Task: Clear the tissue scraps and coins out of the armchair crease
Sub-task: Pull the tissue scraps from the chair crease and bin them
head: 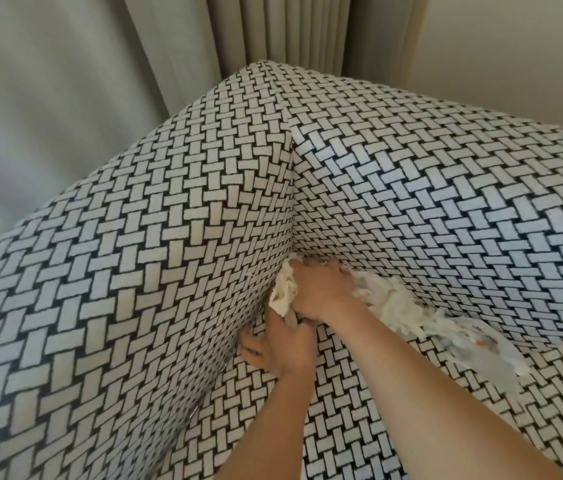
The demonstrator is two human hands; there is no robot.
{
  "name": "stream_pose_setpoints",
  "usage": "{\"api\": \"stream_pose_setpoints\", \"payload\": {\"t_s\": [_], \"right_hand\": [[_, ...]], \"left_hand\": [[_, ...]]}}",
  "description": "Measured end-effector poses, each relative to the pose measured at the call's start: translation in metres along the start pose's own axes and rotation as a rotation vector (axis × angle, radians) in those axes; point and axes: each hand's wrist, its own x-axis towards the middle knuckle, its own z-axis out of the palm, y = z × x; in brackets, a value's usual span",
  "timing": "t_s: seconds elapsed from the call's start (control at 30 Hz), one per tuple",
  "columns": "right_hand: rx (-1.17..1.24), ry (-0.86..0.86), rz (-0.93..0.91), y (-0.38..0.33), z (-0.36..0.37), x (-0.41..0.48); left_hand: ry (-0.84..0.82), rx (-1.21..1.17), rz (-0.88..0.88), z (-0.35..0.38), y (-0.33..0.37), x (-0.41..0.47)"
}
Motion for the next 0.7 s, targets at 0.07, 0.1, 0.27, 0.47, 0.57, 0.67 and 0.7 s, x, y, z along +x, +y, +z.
{"api": "stream_pose_setpoints", "payload": {"t_s": [0.07, 0.1, 0.27, 0.47, 0.57, 0.67, 0.7], "right_hand": [[0.012, 0.046, -0.057, 0.003, 0.000, -0.002], [0.027, 0.074, -0.085, 0.006, 0.001, -0.005], [0.116, 0.166, -0.158, 0.020, 0.007, -0.022], [0.148, 0.259, -0.183, 0.034, 0.017, -0.053], [0.144, 0.279, -0.186, 0.035, 0.020, -0.066], [0.075, 0.278, -0.182, 0.033, 0.021, -0.078], [0.040, 0.279, -0.184, 0.031, 0.021, -0.083]], "left_hand": [[-0.013, 0.002, 0.015, 0.001, -0.006, 0.005], [-0.018, 0.010, 0.015, 0.002, -0.008, 0.007], [-0.049, -0.040, 0.030, -0.002, -0.009, 0.006], [-0.297, -0.175, 0.097, -0.028, -0.002, -0.007], [-0.411, -0.161, 0.080, -0.041, -0.010, -0.005], [-0.453, -0.103, 0.123, -0.022, -0.054, 0.032], [-0.463, -0.077, 0.145, -0.019, -0.066, 0.038]]}}
